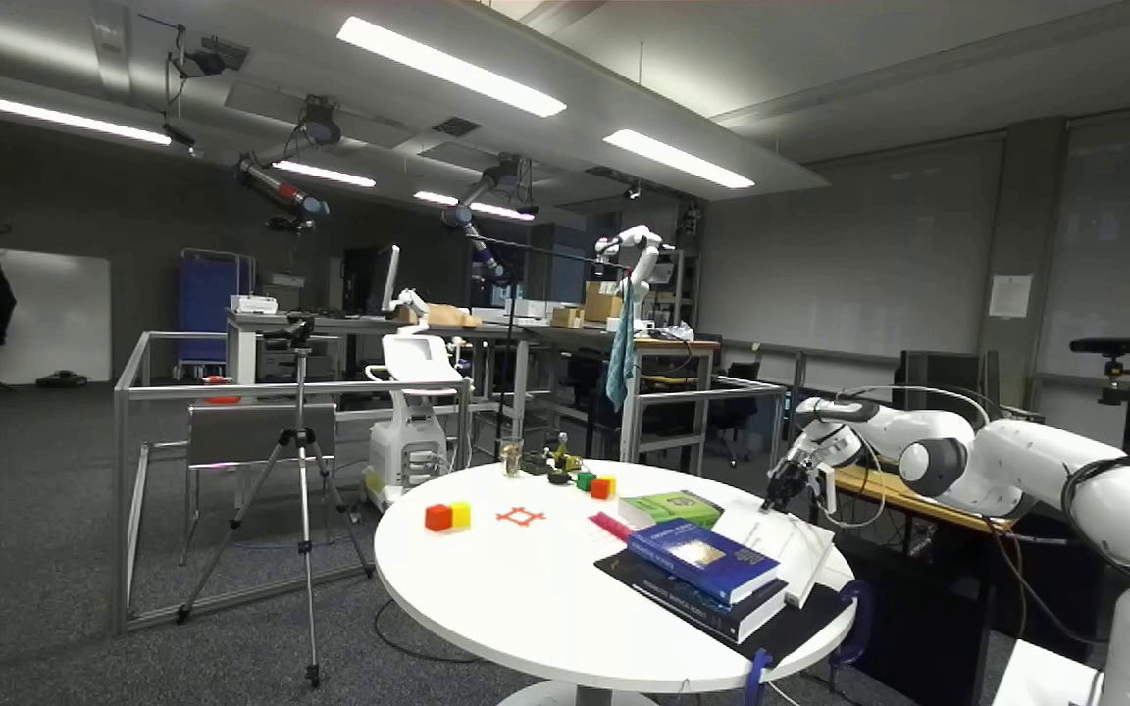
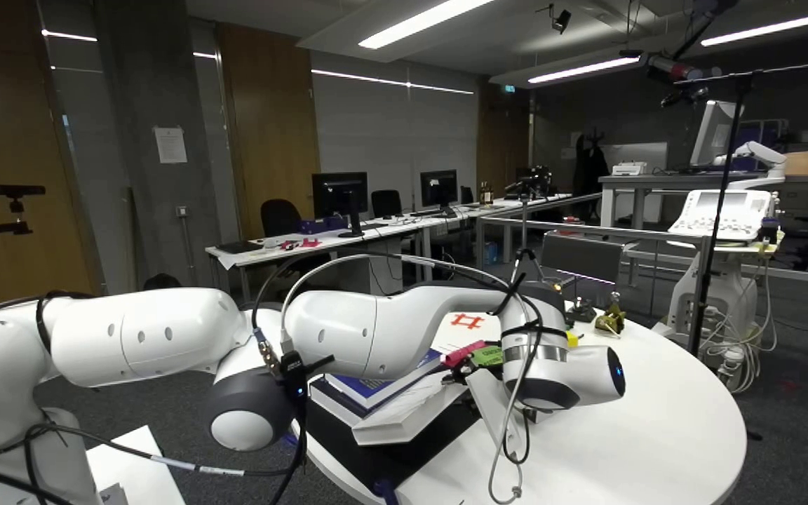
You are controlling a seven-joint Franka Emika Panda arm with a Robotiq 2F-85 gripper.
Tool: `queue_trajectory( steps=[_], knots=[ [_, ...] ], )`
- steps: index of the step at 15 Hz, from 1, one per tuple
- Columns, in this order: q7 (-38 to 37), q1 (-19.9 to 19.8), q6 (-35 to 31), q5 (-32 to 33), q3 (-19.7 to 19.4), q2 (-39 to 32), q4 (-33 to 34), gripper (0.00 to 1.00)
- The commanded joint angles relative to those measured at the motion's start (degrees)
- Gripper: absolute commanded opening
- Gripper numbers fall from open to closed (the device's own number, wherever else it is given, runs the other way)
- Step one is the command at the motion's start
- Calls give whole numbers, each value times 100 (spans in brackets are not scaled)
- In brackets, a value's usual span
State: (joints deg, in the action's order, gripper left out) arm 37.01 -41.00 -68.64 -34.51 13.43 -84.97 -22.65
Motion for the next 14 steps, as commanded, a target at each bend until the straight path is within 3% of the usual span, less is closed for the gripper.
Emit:
queue_trajectory(
  steps=[1, 14],
  knots=[
    [-352, -137, 115, -235, 386, 0, 162, 16],
    [-571, -300, -158, -205, 447, 0, 170, 16]
  ],
)
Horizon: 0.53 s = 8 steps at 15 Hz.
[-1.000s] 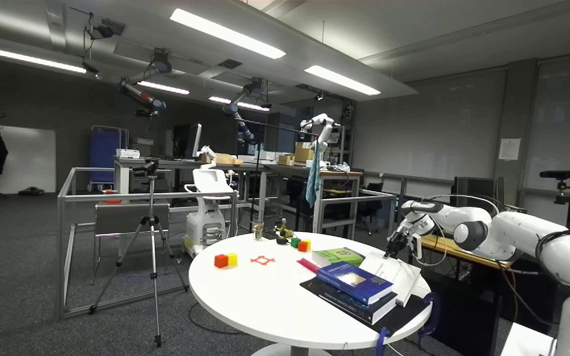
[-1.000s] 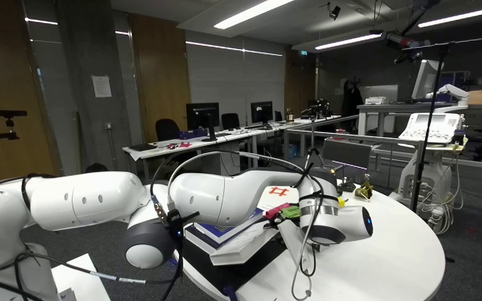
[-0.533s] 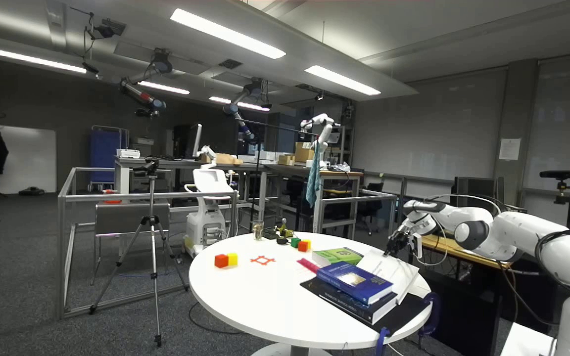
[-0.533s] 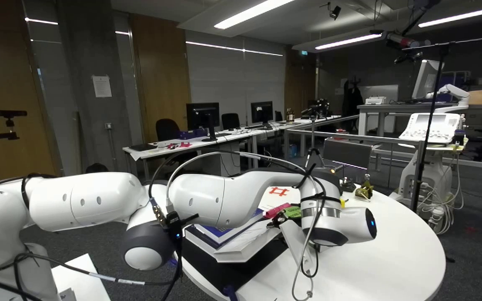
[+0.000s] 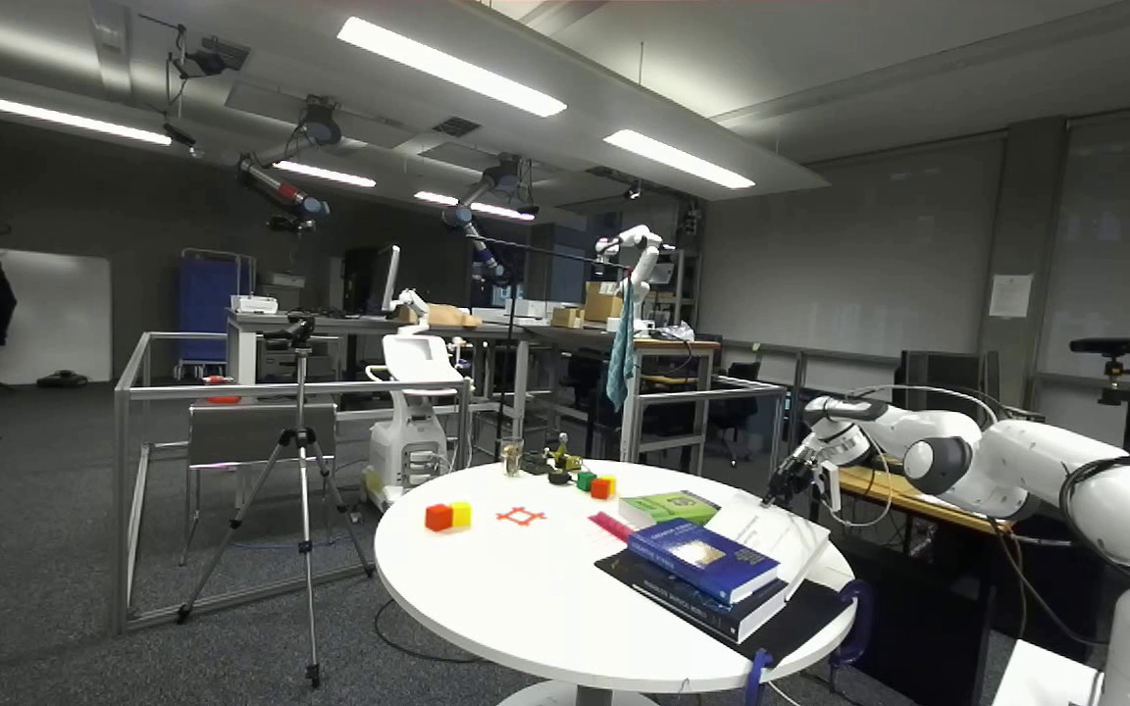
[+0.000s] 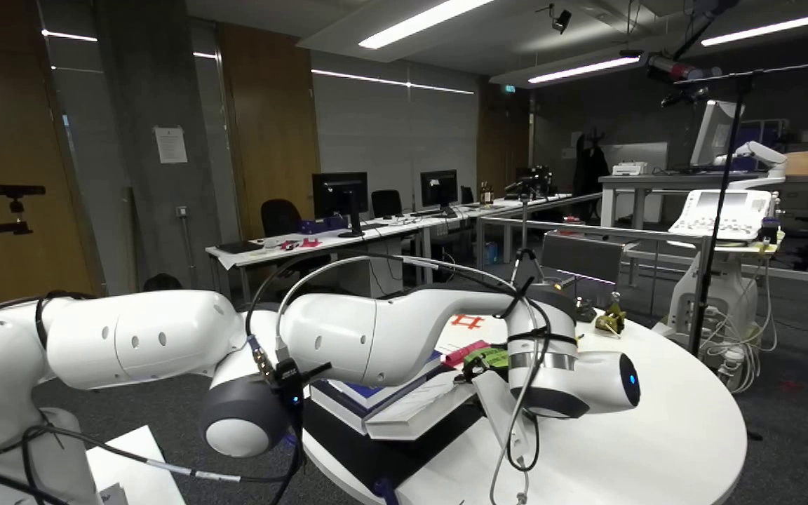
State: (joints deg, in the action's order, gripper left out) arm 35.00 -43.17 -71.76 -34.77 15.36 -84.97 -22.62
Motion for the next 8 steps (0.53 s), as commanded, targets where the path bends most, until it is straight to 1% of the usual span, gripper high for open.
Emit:
queue_trajectory(
  steps=[1, 8],
  knots=[
    [-393, -75, 147, -168, 249, 0, 170, 16],
    [-501, -15, 176, -88, 212, -5, 178, 16]
  ],
)
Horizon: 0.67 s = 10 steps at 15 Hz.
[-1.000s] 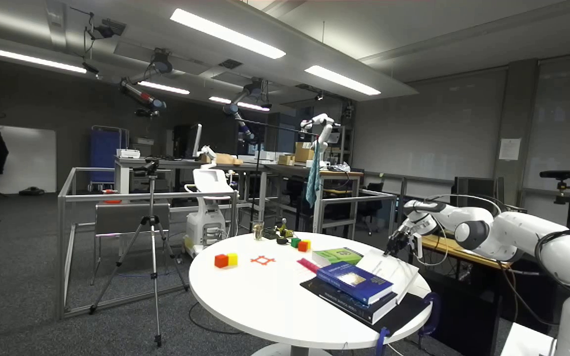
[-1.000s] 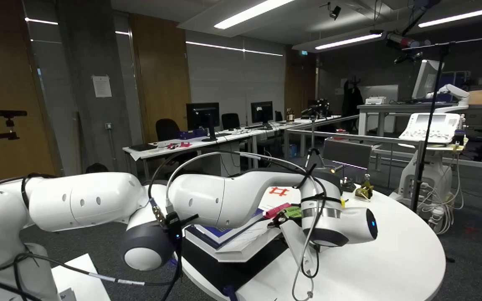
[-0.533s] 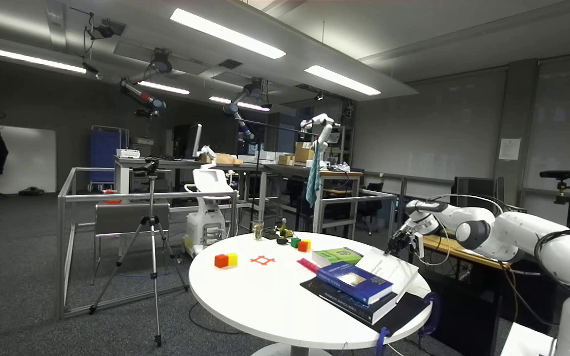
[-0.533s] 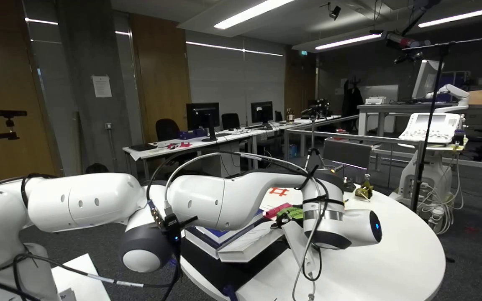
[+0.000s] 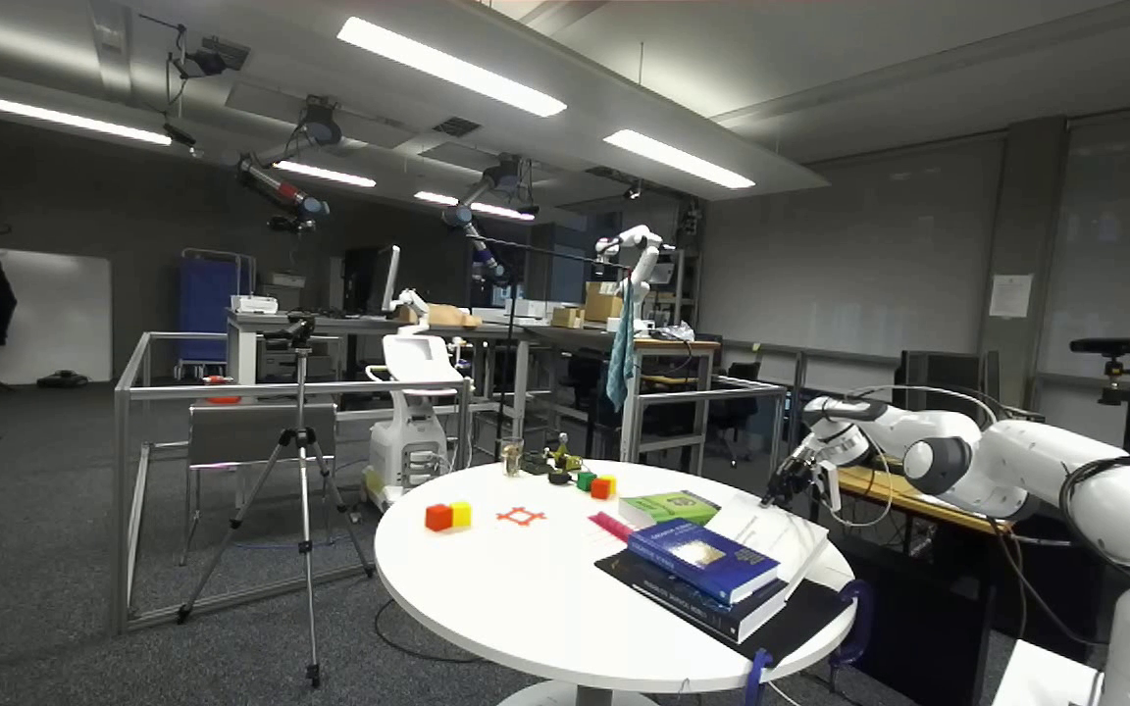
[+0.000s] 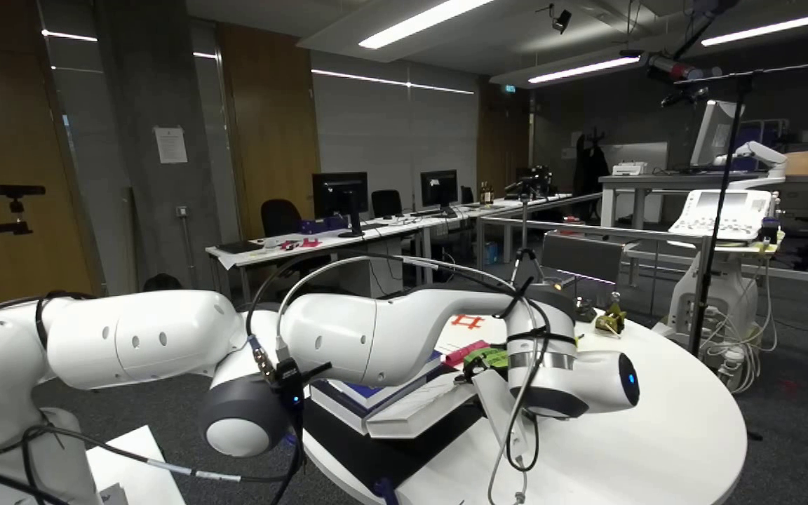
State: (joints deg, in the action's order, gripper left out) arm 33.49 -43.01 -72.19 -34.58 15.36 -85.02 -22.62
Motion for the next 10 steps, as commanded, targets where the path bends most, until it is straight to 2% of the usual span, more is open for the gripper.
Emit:
queue_trajectory(
  steps=[1, 2, 3, 7, 8, 9, 10],
  knots=[
    [-366, -22, 211, -101, 210, -1, 180, 16],
    [-384, -12, 214, -88, 205, -2, 189, 50],
    [-429, -5, 211, -88, 203, -3, 200, 69],
    [-636, 32, 182, -67, 219, -1, 306, 99],
    [-673, 48, 178, -55, 224, 0, 361, 100],
    [-537, -7, -67, -62, 161, 341, -215, 100],
    [-543, 6, -97, -45, 150, 366, -204, 100]
  ],
)
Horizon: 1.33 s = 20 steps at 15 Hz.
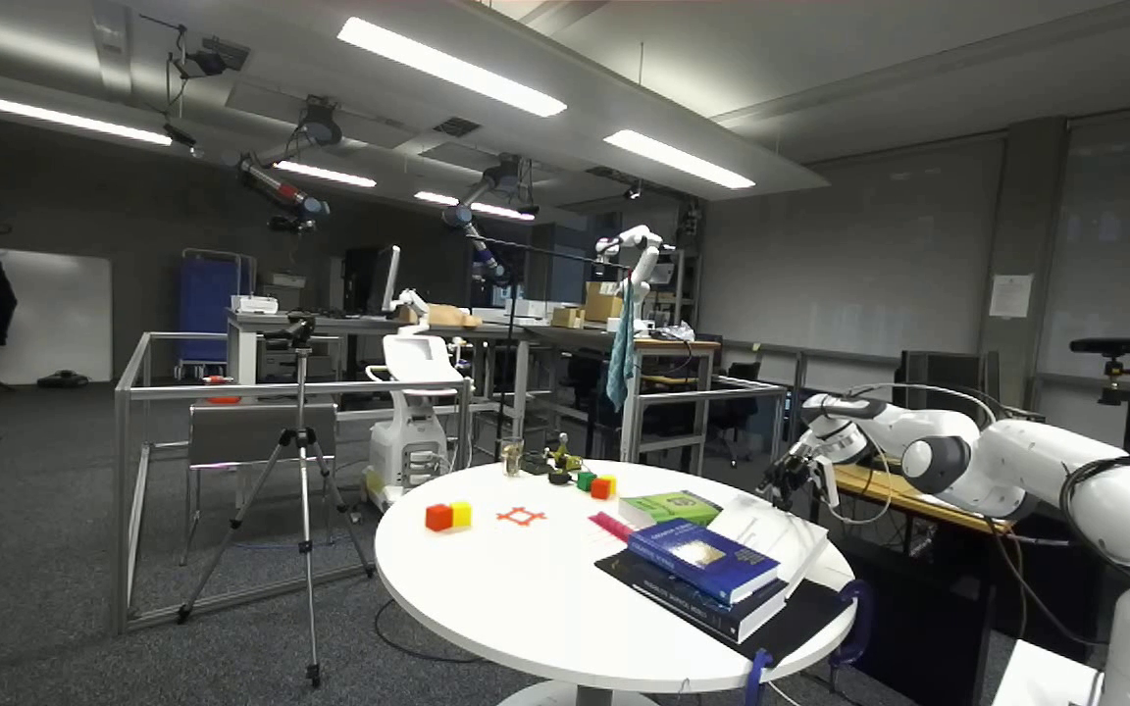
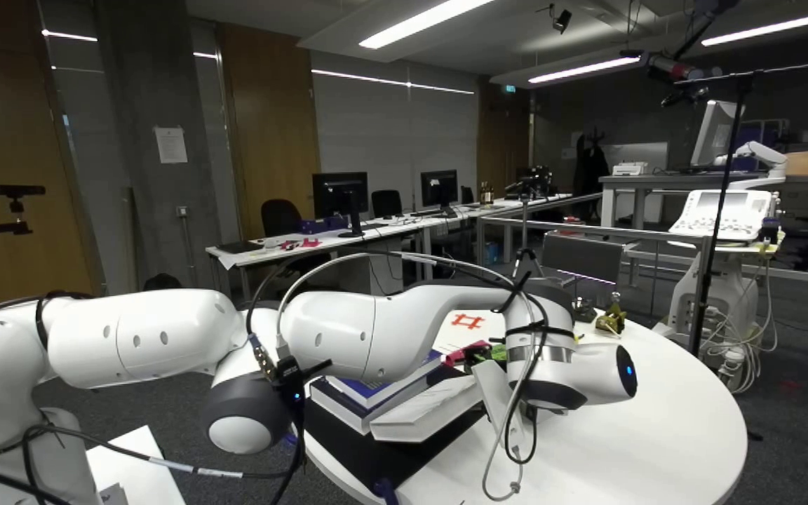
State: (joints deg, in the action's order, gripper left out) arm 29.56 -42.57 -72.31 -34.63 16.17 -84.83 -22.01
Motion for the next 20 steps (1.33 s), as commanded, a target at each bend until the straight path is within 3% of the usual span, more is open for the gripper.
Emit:
queue_trajectory(
  steps=[1, 14, 20],
  knots=[
    [-162, -32, -114, -34, 64, 371, -272, 100],
    [-681, 347, -818, 100, -72, 457, -265, 100],
    [-745, 458, -817, 311, -282, 500, -227, 100]
  ],
)
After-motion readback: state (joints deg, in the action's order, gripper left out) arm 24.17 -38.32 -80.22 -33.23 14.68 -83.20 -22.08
